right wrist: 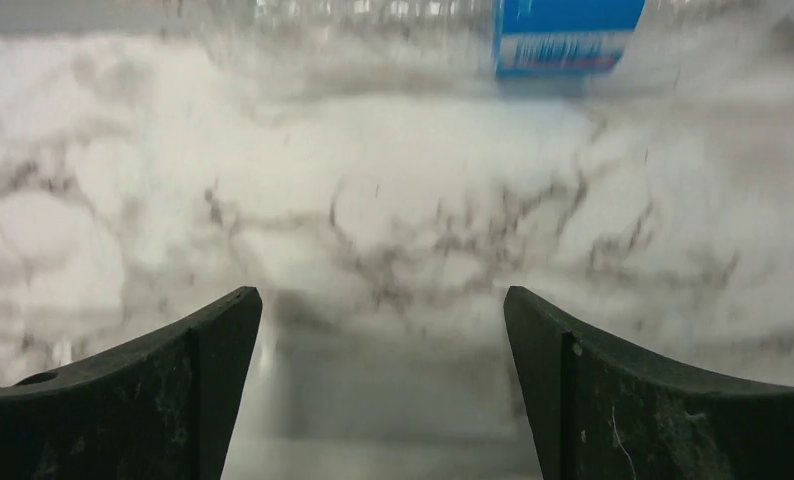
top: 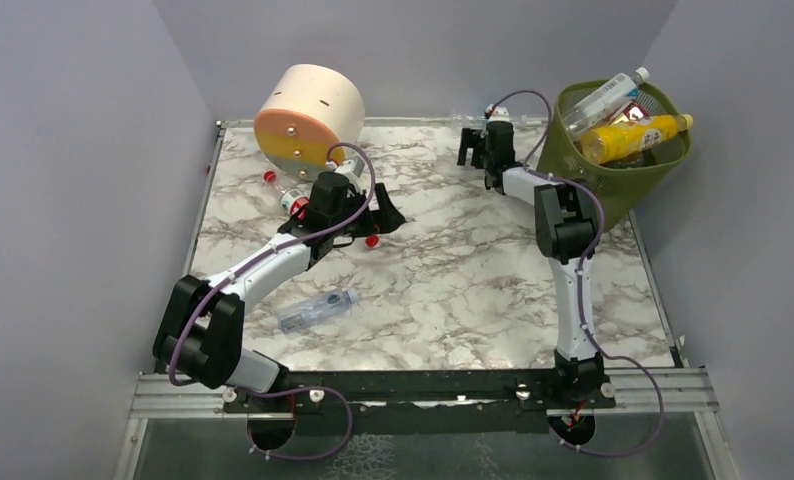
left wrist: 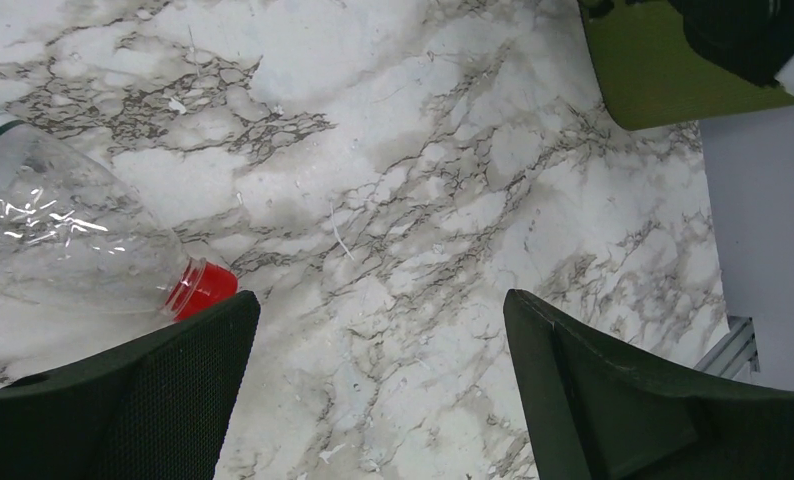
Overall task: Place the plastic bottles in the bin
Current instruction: Adjust the plastic bottle at the center of the board.
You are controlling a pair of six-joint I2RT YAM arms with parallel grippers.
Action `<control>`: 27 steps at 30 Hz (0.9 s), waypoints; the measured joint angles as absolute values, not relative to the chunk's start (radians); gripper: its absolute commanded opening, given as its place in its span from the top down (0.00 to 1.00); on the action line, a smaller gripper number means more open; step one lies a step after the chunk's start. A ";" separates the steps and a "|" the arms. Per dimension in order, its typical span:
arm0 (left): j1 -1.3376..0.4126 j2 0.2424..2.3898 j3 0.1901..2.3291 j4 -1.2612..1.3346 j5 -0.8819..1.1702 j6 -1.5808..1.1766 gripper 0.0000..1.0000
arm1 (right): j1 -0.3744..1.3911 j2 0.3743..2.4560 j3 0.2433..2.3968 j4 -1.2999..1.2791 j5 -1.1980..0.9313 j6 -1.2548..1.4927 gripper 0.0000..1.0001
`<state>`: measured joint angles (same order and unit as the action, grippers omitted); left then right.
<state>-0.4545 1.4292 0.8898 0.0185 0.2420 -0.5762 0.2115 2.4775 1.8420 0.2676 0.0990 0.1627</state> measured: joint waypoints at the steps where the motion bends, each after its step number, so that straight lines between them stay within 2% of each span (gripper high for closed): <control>1: -0.457 1.429 0.885 0.023 0.242 -0.577 0.01 | 0.216 2.426 1.749 0.267 0.104 0.163 0.06; 4: -0.468 1.429 0.863 0.038 0.241 -0.583 0.01 | 0.235 2.317 1.590 0.265 0.113 0.160 0.06; 9: -0.480 1.429 0.842 0.044 0.241 -0.587 0.01 | 0.238 2.270 1.643 0.280 0.116 0.158 0.05; 13: -0.483 1.427 0.842 0.044 0.239 -0.587 0.01 | 0.233 2.310 1.837 0.286 0.121 0.166 0.05; 16: -0.484 1.427 0.842 0.044 0.237 -0.587 0.01 | 0.232 2.382 2.075 0.281 0.122 0.182 0.04; 20: -0.486 1.423 0.842 0.044 0.234 -0.588 0.01 | 0.230 2.603 2.355 0.255 0.120 0.195 0.02; 27: -0.487 1.398 0.842 0.040 0.221 -0.587 0.01 | 0.223 2.832 2.470 0.223 0.115 0.189 0.01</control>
<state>-0.4866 1.3979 0.8417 0.0399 0.2214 -0.5869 0.2234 2.8315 2.4699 0.2234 0.1146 0.1890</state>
